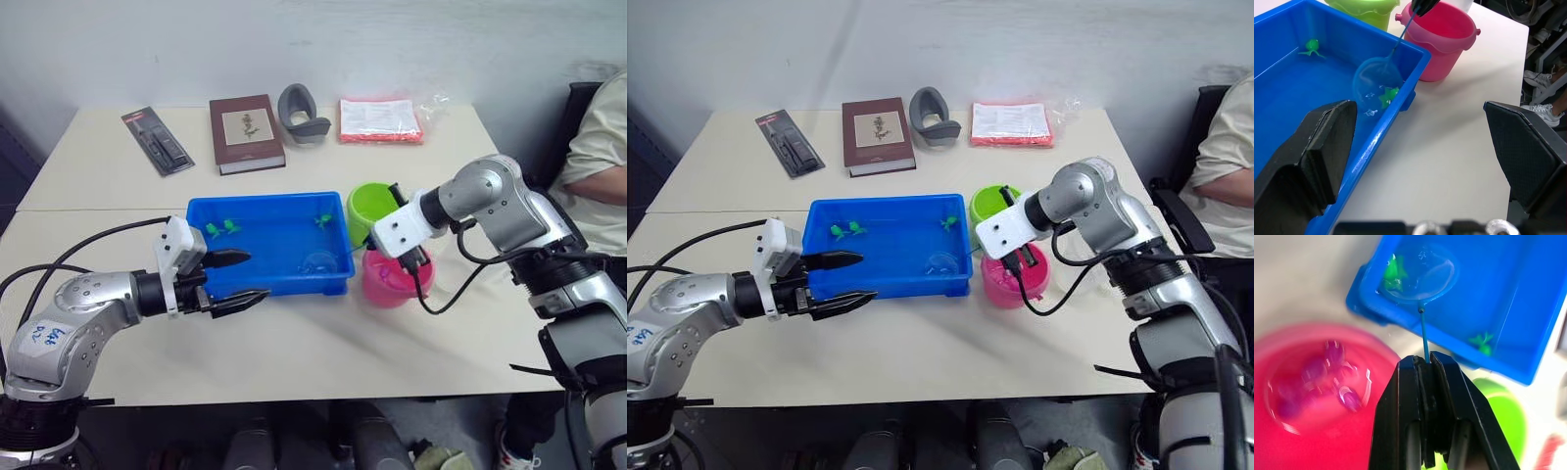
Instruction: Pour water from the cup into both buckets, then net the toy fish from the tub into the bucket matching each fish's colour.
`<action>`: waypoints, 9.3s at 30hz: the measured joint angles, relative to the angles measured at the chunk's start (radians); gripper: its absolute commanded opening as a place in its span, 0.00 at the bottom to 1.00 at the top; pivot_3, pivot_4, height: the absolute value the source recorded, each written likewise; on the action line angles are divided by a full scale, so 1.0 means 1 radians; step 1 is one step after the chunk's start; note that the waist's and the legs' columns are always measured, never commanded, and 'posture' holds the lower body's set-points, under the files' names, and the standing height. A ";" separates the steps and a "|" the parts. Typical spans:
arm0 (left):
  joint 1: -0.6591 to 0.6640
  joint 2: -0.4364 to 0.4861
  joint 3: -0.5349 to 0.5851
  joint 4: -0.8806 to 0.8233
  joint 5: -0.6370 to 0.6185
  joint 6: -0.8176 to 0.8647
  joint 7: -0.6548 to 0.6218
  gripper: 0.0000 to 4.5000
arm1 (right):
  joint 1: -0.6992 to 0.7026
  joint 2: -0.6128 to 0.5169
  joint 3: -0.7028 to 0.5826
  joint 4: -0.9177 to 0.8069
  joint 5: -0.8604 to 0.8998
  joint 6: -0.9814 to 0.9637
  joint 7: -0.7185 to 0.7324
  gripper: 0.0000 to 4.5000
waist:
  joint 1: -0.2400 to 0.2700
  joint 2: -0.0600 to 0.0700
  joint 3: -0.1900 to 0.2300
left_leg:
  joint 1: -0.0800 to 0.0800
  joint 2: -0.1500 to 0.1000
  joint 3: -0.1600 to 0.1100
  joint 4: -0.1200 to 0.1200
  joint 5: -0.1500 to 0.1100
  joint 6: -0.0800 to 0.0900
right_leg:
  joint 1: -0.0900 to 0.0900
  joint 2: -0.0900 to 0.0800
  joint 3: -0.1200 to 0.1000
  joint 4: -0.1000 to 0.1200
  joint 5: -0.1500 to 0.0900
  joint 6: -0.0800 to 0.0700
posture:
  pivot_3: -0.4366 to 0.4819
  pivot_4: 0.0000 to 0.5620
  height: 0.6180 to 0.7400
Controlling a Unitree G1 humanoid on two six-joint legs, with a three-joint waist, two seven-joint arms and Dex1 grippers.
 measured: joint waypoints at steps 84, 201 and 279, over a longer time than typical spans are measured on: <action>-0.233 -0.040 -0.082 0.235 0.020 -0.092 -0.080 0.99 | 0.189 -0.392 -0.164 -0.056 -0.384 -0.497 -0.742 0.00 | -0.002 0.002 0.001 | -0.008 -0.004 0.001 0.001 0.003 0.001 | -0.004 -0.001 0.003 -0.008 0.004 0.007 | 0.48 0.27 1.00; -0.323 -0.037 -0.117 0.364 0.098 -0.189 -0.134 0.99 | 0.379 -0.455 -0.212 -0.248 -0.377 -0.274 -0.894 0.00 | 0.001 0.004 0.000 | -0.025 -0.006 0.003 0.015 0.003 0.007 | -0.018 -0.002 0.004 0.000 0.007 0.012 | 0.48 0.27 1.00; 0.440 0.139 0.613 0.101 -0.029 -0.017 -0.057 0.99 | -0.274 0.617 -0.097 0.601 0.151 0.730 -0.295 0.00 | -0.057 0.003 0.000 | -0.025 -0.005 -0.005 0.002 0.003 0.003 | -0.020 -0.008 -0.003 -0.001 0.006 0.007 | 0.48 0.27 1.00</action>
